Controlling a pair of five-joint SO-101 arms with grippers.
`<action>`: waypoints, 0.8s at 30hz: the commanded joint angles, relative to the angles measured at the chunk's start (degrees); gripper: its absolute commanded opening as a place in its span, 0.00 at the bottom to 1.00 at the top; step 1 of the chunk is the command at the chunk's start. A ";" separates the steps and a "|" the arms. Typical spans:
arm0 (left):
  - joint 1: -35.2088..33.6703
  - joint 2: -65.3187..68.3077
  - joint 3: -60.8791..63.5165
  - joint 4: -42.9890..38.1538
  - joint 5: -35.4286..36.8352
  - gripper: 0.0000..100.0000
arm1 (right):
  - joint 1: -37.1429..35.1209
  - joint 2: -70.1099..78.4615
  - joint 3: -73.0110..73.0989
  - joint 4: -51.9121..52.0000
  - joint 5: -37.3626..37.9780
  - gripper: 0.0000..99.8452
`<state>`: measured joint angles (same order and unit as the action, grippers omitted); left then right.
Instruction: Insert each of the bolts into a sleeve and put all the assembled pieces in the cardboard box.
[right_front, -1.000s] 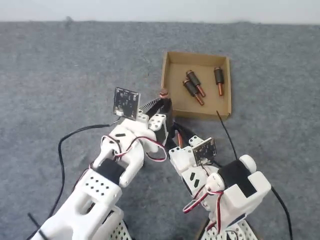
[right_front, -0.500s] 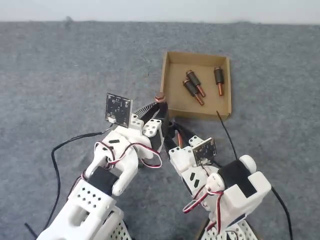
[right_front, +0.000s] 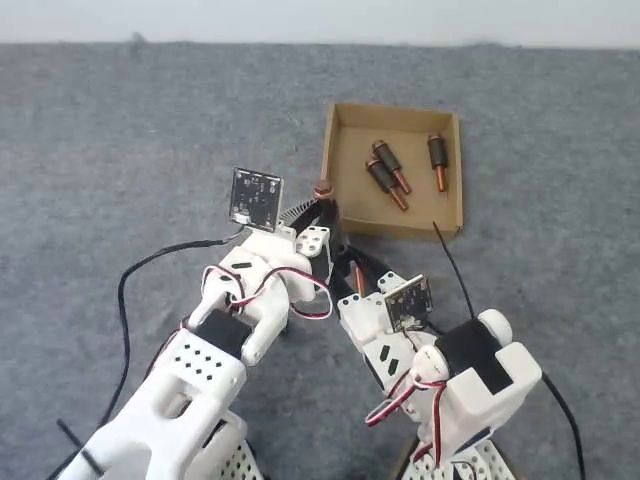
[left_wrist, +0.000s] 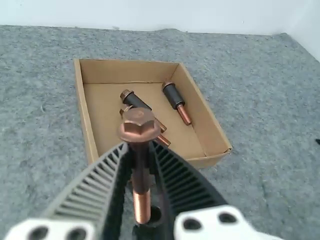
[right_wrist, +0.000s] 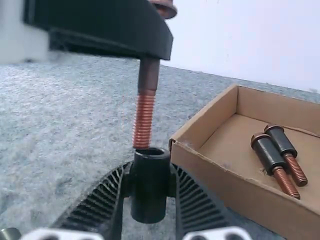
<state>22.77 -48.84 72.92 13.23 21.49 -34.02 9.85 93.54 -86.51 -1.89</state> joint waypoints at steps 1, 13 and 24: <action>0.18 0.00 -3.21 -1.49 0.79 0.01 | -0.57 -0.13 1.23 -0.40 1.05 0.01; 1.49 0.09 -3.82 -1.23 0.79 0.01 | -0.57 -0.13 1.23 -0.13 1.14 0.01; 1.58 0.26 -4.00 -1.23 0.79 0.01 | -0.40 -0.13 1.23 0.04 4.48 0.01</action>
<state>23.74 -48.75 72.84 12.97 21.41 -34.02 9.85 93.54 -86.33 -0.92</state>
